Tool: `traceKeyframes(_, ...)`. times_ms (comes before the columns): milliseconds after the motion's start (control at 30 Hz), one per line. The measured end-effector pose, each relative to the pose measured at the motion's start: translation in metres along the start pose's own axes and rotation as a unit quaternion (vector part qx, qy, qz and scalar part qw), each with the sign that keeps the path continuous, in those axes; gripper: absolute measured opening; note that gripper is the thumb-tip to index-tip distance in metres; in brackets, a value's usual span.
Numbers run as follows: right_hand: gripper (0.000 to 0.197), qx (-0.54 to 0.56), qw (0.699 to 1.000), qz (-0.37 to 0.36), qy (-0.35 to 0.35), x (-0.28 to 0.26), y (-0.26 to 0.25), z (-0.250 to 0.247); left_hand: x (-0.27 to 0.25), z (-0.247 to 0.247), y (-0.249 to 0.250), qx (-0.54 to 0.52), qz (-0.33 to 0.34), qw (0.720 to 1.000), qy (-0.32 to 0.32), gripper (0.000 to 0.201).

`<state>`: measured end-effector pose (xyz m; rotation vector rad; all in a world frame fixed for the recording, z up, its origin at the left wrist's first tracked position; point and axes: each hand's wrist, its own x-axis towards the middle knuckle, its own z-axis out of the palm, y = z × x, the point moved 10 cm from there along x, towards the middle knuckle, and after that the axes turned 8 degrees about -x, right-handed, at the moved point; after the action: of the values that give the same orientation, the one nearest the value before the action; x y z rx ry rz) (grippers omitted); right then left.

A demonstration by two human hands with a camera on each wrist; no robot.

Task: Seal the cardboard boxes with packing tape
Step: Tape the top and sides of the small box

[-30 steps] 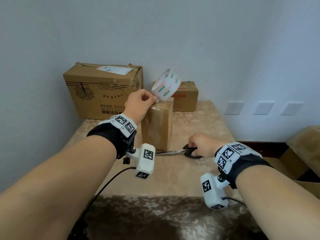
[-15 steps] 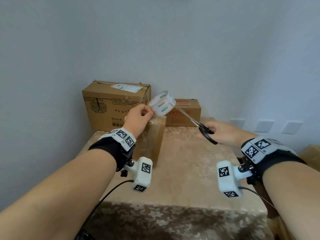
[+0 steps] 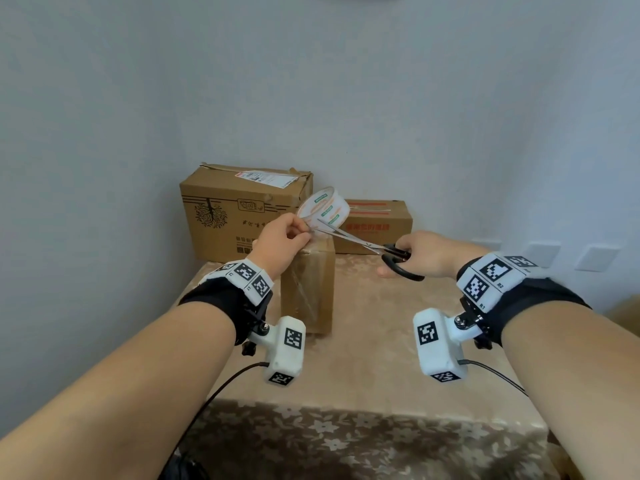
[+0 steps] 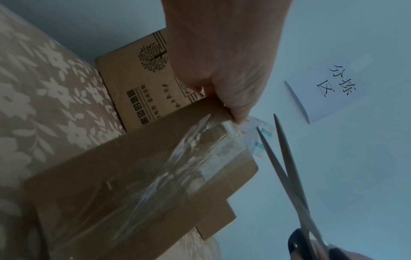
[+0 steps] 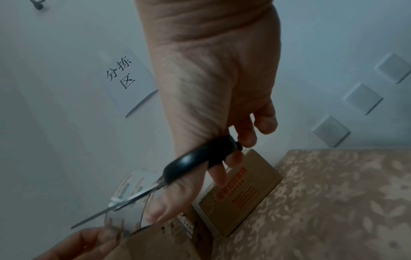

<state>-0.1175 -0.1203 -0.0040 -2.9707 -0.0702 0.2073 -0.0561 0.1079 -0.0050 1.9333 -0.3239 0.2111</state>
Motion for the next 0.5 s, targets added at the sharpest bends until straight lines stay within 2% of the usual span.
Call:
traceKeyframes(67, 0.055, 0.022, 0.999, 0.000, -0.026, -0.002, 0.003, 0.005, -0.001, 0.000, 0.003, -0.012, 0.001, 1.000, -0.010, 0.012)
traceKeyframes(133, 0.057, 0.055, 0.998, -0.001, -0.029, -0.005, 0.005, 0.009, -0.001, 0.000, 0.006, -0.015, -0.002, 1.000, -0.021, 0.024)
traceKeyframes(233, 0.047, 0.163, 0.985, -0.001, 0.048, -0.007, 0.005, 0.000, -0.001, -0.002, 0.020, 0.067, 0.035, 0.997, -0.018, 0.030)
traceKeyframes(300, 0.040, 0.288, 0.951, 0.009, 0.107, -0.006, 0.002, -0.009, -0.003, -0.001, 0.028, 0.117, 0.068, 0.991, -0.020, 0.027)
traceKeyframes(333, 0.046, 0.353, 0.927, 0.016, 0.122, -0.003, -0.001, -0.011, -0.004, 0.001, 0.030, 0.122, 0.078, 0.989, -0.026, 0.025)
traceKeyframes(400, 0.058, 0.484, 0.867, 0.029, 0.111, 0.005, -0.015, -0.007, -0.007, 0.008, 0.033, 0.097, 0.092, 0.990, -0.047, 0.023)
traceKeyframes(433, 0.057, 0.536, 0.837, 0.033, 0.104, 0.012, -0.023, -0.003, -0.008, 0.013, 0.034, 0.074, 0.097, 0.991, -0.061, 0.024)
traceKeyframes(500, 0.037, 0.603, 0.789, 0.038, 0.115, 0.023, -0.037, 0.000, -0.012, 0.023, 0.036, 0.031, 0.097, 0.991, -0.088, 0.023)
